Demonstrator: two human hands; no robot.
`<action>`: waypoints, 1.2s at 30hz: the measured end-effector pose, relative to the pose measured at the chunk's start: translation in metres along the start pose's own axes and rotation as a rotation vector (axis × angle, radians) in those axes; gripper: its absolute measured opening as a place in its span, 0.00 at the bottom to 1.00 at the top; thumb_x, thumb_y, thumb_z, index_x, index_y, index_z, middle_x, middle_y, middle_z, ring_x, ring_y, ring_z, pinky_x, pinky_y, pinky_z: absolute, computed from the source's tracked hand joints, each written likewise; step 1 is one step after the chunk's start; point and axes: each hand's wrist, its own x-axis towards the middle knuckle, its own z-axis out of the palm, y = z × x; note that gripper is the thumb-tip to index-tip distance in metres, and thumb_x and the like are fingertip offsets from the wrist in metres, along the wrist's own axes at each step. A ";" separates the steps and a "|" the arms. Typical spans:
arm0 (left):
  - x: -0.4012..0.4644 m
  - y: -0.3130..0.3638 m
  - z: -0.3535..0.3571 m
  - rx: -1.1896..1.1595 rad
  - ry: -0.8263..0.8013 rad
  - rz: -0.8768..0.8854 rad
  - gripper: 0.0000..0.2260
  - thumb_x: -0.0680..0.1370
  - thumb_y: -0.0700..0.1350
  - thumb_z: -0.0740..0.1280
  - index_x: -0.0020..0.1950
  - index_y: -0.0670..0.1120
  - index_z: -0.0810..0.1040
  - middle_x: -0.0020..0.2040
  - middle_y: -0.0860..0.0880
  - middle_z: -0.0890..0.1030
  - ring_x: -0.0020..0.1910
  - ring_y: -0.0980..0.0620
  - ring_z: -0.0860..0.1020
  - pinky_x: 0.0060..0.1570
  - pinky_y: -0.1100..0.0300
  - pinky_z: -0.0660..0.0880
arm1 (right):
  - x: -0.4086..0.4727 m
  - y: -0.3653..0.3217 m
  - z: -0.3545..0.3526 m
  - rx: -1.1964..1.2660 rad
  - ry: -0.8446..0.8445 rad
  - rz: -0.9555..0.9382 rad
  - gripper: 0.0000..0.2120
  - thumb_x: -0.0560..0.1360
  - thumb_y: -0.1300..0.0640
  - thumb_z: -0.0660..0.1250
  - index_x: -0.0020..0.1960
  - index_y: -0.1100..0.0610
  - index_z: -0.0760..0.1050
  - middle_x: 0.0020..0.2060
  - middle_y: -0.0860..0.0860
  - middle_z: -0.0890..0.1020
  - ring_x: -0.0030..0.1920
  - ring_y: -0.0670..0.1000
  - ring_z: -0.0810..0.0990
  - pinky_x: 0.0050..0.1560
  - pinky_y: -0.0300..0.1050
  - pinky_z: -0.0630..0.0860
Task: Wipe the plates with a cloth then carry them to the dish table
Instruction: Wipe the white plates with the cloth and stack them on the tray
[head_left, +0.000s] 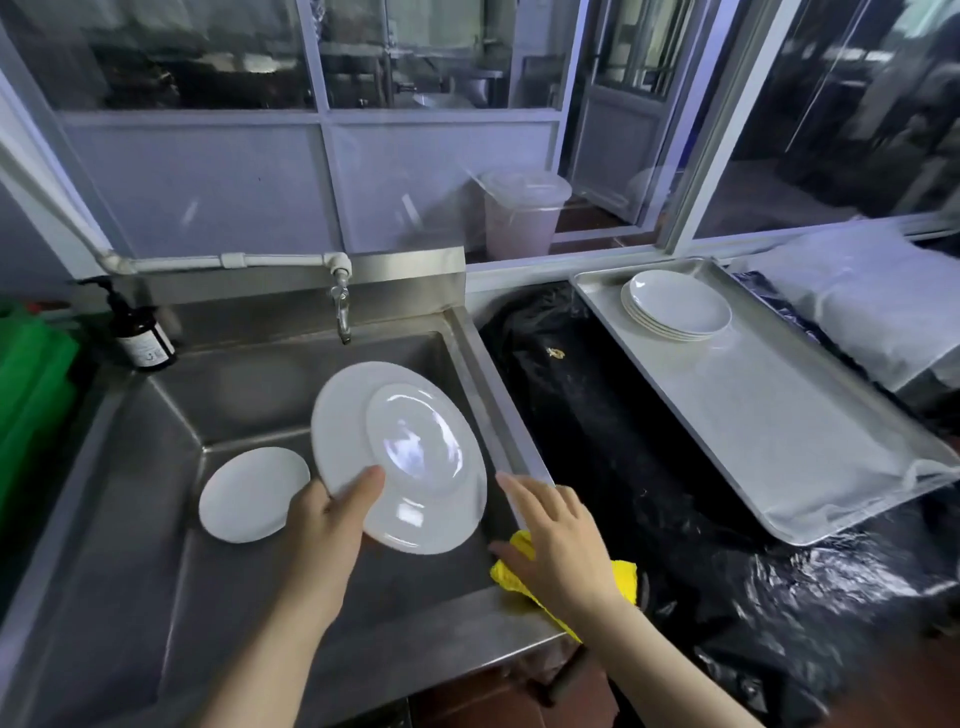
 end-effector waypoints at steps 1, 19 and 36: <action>-0.003 0.000 -0.002 -0.061 0.002 -0.016 0.21 0.62 0.61 0.70 0.49 0.51 0.81 0.44 0.51 0.84 0.50 0.45 0.81 0.50 0.37 0.79 | 0.007 -0.014 -0.005 0.034 0.059 -0.057 0.36 0.66 0.45 0.74 0.71 0.51 0.68 0.63 0.49 0.76 0.56 0.54 0.75 0.54 0.48 0.76; 0.004 -0.013 -0.048 0.100 -0.088 0.087 0.20 0.80 0.51 0.64 0.72 0.55 0.67 0.65 0.57 0.74 0.61 0.60 0.73 0.62 0.57 0.68 | 0.019 -0.083 -0.044 1.272 0.096 0.740 0.06 0.76 0.64 0.66 0.46 0.56 0.81 0.40 0.49 0.86 0.43 0.52 0.82 0.40 0.43 0.79; 0.032 -0.014 0.029 0.025 -0.349 -0.193 0.24 0.61 0.62 0.71 0.52 0.53 0.83 0.51 0.49 0.85 0.54 0.46 0.82 0.56 0.47 0.76 | 0.054 0.036 -0.059 0.957 -0.015 0.748 0.14 0.77 0.52 0.66 0.43 0.65 0.77 0.33 0.51 0.77 0.34 0.49 0.74 0.36 0.45 0.69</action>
